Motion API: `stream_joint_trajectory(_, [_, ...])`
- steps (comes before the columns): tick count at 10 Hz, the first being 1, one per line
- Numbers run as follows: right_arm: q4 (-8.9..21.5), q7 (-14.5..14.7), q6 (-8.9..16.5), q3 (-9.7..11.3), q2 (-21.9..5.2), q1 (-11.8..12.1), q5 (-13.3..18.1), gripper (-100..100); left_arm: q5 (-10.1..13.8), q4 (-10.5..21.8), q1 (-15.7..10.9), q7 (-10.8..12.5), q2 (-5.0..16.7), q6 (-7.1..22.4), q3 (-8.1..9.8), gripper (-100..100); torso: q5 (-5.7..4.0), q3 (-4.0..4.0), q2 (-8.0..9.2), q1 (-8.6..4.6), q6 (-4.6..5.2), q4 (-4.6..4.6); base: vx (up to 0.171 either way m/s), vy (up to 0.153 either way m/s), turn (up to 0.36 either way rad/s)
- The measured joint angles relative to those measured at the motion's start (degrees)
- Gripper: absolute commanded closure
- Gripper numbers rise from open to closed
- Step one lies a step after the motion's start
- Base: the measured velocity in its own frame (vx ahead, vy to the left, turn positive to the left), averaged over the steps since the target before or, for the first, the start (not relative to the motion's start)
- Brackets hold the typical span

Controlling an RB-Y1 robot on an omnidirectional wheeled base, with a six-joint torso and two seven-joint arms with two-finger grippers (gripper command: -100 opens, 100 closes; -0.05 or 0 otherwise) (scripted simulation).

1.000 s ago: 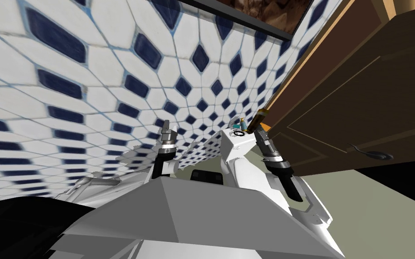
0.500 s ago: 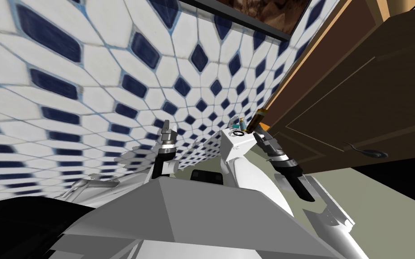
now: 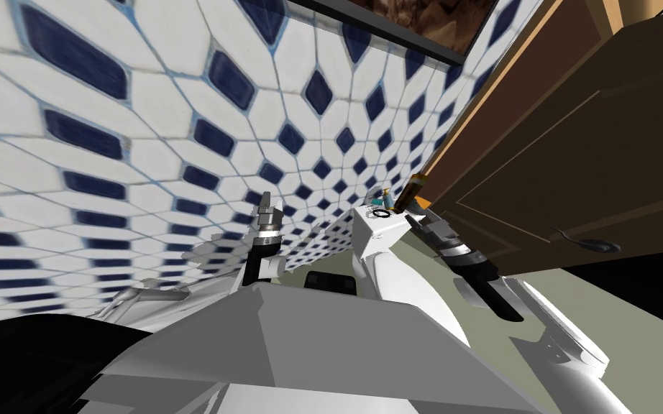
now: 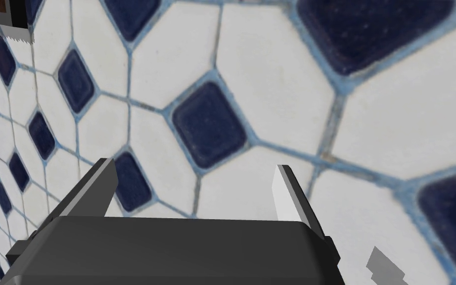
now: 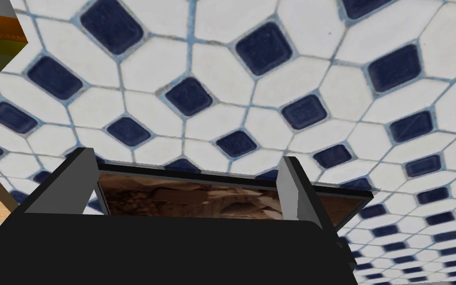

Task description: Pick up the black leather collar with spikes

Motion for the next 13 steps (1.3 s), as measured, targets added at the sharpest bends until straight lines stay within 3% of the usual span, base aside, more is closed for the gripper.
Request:
stream_joint_trajectory(5, [3.79, 2.92, -0.56, -2.02, -7.87, 0.88, 5.18, -100, 0.00, 0.00, 0.00, 0.00, 0.00, 0.00, 0.00, 0, 0.00, -0.01, -0.01, 0.01, -0.01, 0.00, 0.008, 0.007, 0.023])
stream_joint_trajectory(13, [10.46, 7.14, -1.95, -2.87, -19.90, 2.03, 12.67, -100, 0.00, 0.00, 0.00, 0.00, 0.00, 0.00, 0.00, 0, 0.00, -0.02, -0.03, 0.03, -0.02, -0.01, 0.009, 0.009, 0.052])
